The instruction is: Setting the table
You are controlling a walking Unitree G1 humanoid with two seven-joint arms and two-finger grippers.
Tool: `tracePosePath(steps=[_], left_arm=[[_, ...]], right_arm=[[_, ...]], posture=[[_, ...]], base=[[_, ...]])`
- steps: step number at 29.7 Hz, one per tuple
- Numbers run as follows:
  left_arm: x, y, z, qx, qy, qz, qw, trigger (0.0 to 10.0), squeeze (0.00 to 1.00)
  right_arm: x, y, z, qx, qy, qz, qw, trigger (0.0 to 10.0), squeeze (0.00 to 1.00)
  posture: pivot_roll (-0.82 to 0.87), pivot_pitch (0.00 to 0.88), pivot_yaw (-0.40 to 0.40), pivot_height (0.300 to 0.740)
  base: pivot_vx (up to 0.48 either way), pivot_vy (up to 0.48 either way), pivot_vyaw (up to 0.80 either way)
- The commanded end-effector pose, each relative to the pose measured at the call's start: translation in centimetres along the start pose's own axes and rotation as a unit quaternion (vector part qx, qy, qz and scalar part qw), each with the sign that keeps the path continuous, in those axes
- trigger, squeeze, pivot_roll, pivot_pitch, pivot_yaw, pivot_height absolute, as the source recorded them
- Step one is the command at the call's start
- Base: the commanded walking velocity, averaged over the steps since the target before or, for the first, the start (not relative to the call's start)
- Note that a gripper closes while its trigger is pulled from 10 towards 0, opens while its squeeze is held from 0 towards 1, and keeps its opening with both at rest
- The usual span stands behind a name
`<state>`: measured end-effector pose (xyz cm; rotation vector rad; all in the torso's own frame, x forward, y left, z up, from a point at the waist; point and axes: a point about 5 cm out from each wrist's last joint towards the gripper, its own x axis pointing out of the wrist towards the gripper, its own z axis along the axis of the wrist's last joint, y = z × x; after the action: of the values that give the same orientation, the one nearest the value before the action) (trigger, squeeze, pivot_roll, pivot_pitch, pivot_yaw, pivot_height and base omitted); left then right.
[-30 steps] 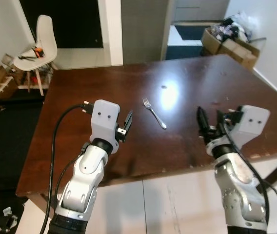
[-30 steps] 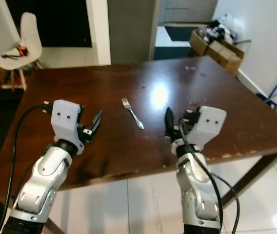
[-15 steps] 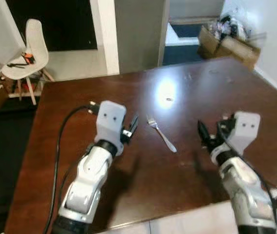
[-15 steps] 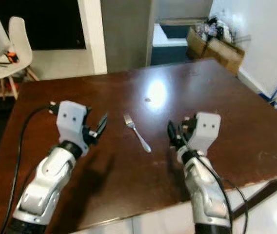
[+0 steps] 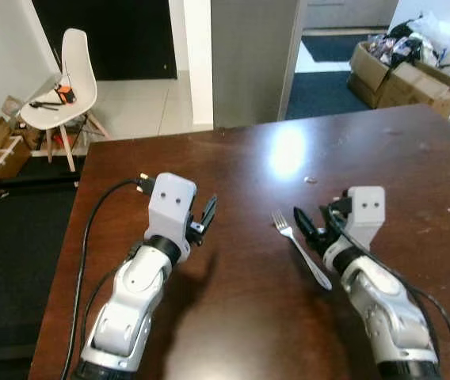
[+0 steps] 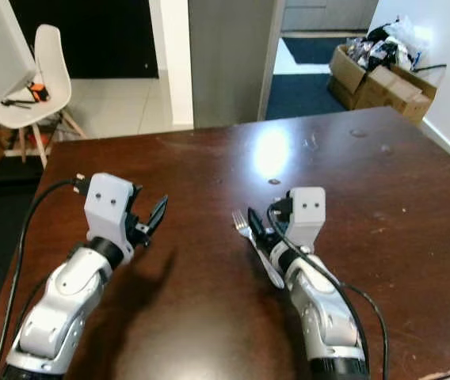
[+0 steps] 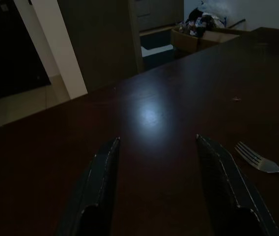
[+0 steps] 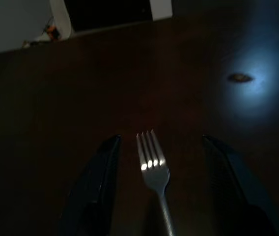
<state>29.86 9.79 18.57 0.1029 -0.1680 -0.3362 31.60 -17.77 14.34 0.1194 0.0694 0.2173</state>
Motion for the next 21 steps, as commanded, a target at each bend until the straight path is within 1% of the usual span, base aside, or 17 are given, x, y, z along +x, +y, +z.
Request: tracePosePath(steps=[1,2,4,5,9,11,13,14,16,17,18,20,21], left_arm=[[-0.6,0.7,-0.3,0.002,0.016,0.0,1.0,10.0,0.0],[-0.6,0.7,-0.3,0.002,0.016,0.0,1.0,10.0,0.0],[-0.8,1.0,-0.2,0.008,0.022,-0.008,1.0,10.0,0.0],[-1.1,1.3,-0.2,0.006,0.034,-0.026,0.999,10.0,0.0],[-1.7,1.3,0.3,0.009,0.047,-0.081,0.996,10.0,0.0],[-2.1,1.3,0.6,0.012,0.056,-0.116,0.992,10.0,0.0],[-2.4,0.9,1.2,0.006,0.065,-0.158,0.985,10.0,0.0],[-2.4,0.9,1.2,0.006,0.065,-0.158,0.985,10.0,0.0],[-2.6,0.4,2.0,0.0,0.064,-0.198,0.978,10.0,0.0],[-2.7,0.3,2.3,0.004,0.065,-0.212,0.975,10.0,0.0],[-2.7,0.3,2.3,0.004,0.065,-0.212,0.975,10.0,0.0],[-2.9,0.0,3.0,0.01,0.065,-0.24,0.969,10.0,0.0],[-2.9,0.0,3.0,0.01,0.065,-0.24,0.969,10.0,0.0]], right_arm=[[0.3,0.6,-1.1,-0.012,0.032,0.027,0.999,10.0,0.0],[0.3,0.6,-1.1,-0.012,0.032,0.027,0.999,10.0,0.0],[0.5,0.8,-1.5,-0.023,0.049,0.031,0.998,10.0,0.0],[0.6,0.8,-1.9,-0.033,0.066,0.021,0.997,10.0,0.0],[0.6,0.6,-2.5,-0.04,0.084,0.007,0.996,10.0,0.0],[0.5,0.5,-2.8,-0.041,0.092,0.002,0.995,10.0,0.0],[0.4,0.1,-3.3,-0.053,0.102,-0.013,0.993,10.0,0.0],[0.4,0.1,-3.3,-0.053,0.102,-0.013,0.993,10.0,0.0],[0.2,-0.3,-3.8,-0.064,0.109,-0.022,0.992,10.0,0.0],[0.2,-0.4,-3.9,-0.063,0.111,-0.023,0.992,10.0,0.0],[0.2,-0.4,-3.9,-0.063,0.111,-0.023,0.992,10.0,0.0],[0.1,-0.6,-4.3,-0.063,0.12,-0.028,0.99,10.0,0.0],[0.1,-0.6,-4.3,-0.063,0.12,-0.028,0.99,10.0,0.0]], posture=[[-0.05,0.0,0.114,0.74],[-0.05,0.0,0.114,0.74],[-0.04,0.0,0.113,0.74],[-0.03,0.0,0.112,0.74],[-0.02,0.002,0.114,0.74],[-0.01,0.007,0.119,0.74],[-0.01,0.01,0.124,0.74],[-0.01,0.01,0.124,0.74],[-0.01,0.011,0.129,0.74],[-0.02,0.013,0.135,0.74],[-0.02,0.013,0.135,0.74],[-0.02,0.015,0.141,0.74],[-0.02,0.015,0.141,0.74]], base=[[0.0,0.0,0.0],[0.0,0.0,0.0],[0.0,0.0,0.0],[0.0,0.0,0.0],[0.0,0.0,0.0],[0.0,0.0,0.0],[0.0,0.0,0.0],[0.0,0.0,0.0],[0.0,0.0,0.0],[0.0,0.0,0.0],[0.0,0.0,0.0],[0.0,0.0,0.0],[0.0,0.0,0.0]])
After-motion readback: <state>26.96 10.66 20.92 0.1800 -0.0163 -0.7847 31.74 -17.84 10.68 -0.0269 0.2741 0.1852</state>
